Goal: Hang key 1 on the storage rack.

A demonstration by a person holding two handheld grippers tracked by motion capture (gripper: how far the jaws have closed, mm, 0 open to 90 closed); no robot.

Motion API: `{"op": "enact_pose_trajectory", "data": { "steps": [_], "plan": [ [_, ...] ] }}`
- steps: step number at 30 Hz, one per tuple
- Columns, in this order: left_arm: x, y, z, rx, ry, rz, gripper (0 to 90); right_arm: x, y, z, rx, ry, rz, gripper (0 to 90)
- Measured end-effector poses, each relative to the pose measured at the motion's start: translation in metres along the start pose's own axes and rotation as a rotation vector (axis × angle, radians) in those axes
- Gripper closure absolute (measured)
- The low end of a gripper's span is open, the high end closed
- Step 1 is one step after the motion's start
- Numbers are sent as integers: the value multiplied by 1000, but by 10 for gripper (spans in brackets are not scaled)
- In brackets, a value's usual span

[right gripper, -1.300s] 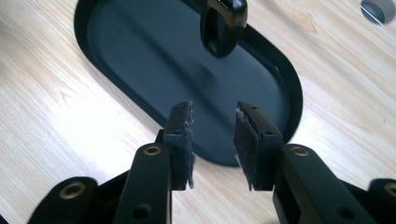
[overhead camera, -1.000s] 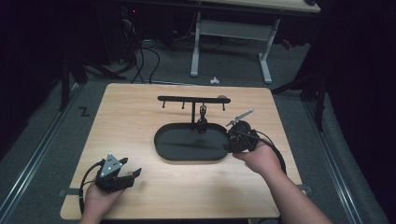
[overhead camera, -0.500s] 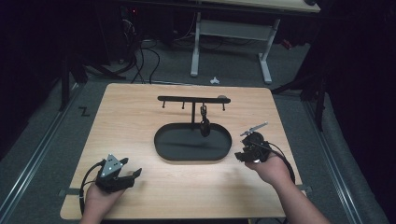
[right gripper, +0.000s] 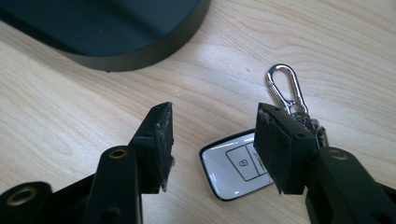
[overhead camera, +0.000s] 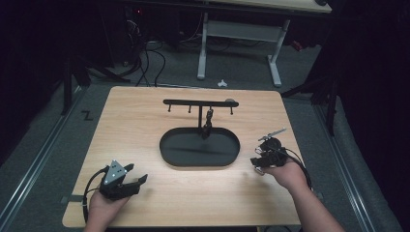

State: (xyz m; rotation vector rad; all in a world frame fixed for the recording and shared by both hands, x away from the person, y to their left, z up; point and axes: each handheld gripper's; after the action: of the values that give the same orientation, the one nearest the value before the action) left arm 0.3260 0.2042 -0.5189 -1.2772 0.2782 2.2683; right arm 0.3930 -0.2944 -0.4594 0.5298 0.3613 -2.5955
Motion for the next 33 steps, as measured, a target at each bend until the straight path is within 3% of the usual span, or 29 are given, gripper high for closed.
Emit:
{"op": "enact_pose_trajectory", "data": {
  "steps": [6,15,21,28,33],
  "plan": [
    [-1,2,1,-3,12,-21,336,-4,11,-1,27,19,-5,464],
    [-1,1,1,15,8,-35,348,-10,29,-11,51,-2,-25,484],
    [-1,3,-2,27,-6,-53,346,-12,40,-22,103,-37,-35,509],
    [0,3,0,27,-4,-49,347,-14,50,-29,83,-31,-73,593],
    [0,3,0,28,-8,-50,345,-14,50,-34,74,-38,-60,646]
  ]
}}
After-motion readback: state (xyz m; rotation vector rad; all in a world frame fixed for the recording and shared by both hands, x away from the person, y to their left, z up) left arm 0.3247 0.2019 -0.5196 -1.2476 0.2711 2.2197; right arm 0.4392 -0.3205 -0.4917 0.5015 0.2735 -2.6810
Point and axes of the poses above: each handheld gripper's, and its own axes: z roughly backward along the jaws, x roughly out of its underside, y roughly to its right, and after that the axes turned 9 degrees about -x, right-handed
